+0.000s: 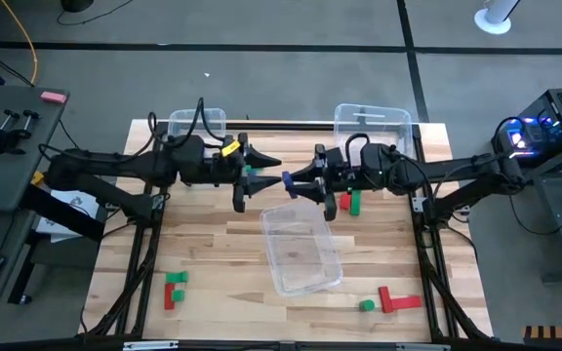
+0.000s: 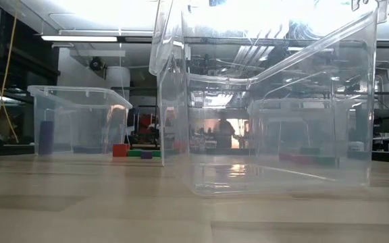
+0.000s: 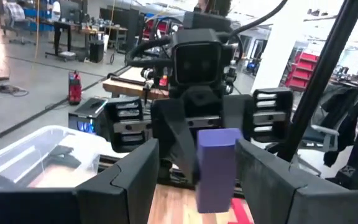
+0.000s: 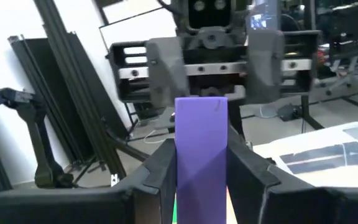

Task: Sort blocks
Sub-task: Put the blue block into the top left transparent bin

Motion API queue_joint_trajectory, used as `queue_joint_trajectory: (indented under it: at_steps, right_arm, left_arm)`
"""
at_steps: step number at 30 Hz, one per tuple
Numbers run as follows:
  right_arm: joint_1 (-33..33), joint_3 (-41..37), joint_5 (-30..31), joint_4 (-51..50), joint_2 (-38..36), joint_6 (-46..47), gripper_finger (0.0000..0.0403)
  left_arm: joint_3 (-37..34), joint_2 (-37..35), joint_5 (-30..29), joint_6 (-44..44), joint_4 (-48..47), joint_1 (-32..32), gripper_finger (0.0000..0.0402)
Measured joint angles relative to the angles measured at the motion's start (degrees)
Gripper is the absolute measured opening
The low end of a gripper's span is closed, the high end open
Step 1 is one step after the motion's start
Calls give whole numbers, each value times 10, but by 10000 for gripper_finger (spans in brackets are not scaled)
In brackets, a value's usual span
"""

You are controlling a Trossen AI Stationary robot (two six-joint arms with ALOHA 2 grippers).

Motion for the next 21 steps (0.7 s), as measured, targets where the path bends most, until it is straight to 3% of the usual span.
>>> queue_joint_trajectory:
  at_steps: [15,21]
  right_arm:
    - [-1,0,0,5,-1,-19,102]
    - [-1,0,3,8,0,-25,102]
  left_arm:
    - [1,33,18,11,44,-2,197]
    - [0,15,25,17,34,-1,197]
